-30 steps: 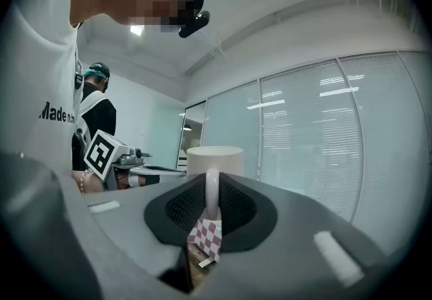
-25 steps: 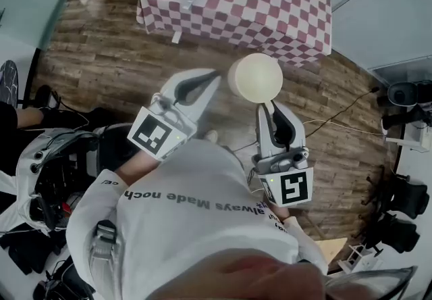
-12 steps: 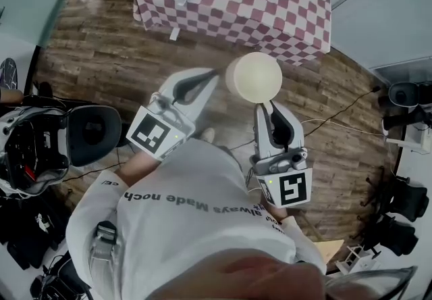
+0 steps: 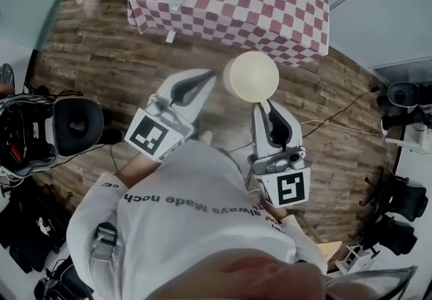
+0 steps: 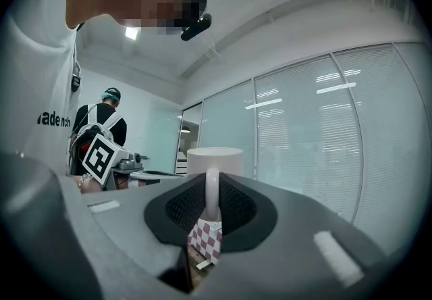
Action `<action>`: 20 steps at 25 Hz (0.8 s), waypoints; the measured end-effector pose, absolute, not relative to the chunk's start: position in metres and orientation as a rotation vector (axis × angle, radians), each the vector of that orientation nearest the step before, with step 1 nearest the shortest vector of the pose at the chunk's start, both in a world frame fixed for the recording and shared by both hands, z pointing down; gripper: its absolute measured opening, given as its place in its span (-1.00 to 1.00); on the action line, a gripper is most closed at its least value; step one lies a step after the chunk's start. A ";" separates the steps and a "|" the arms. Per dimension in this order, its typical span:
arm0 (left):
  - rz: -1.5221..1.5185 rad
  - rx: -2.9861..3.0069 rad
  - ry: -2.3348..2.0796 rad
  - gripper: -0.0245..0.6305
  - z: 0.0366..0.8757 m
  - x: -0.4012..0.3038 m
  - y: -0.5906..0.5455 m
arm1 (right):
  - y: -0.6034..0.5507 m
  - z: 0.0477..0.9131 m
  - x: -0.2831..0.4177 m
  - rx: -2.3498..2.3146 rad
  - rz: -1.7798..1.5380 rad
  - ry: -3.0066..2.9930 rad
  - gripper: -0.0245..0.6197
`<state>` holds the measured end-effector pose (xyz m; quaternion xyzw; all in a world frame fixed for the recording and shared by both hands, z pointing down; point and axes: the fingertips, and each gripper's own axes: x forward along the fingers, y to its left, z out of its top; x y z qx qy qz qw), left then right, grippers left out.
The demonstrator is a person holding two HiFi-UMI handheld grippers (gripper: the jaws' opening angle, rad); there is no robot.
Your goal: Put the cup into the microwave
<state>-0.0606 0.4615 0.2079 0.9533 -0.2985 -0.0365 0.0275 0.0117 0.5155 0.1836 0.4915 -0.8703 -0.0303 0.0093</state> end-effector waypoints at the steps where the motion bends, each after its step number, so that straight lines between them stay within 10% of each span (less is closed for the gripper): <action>1: -0.117 2.943 -0.921 -0.92 0.209 -0.062 0.455 | 0.509 0.184 0.010 1.535 -0.092 -2.720 -0.80; 20: -0.141 2.940 -0.925 -0.92 0.208 -0.138 0.291 | 0.346 0.182 -0.061 1.538 -0.119 -2.713 -0.80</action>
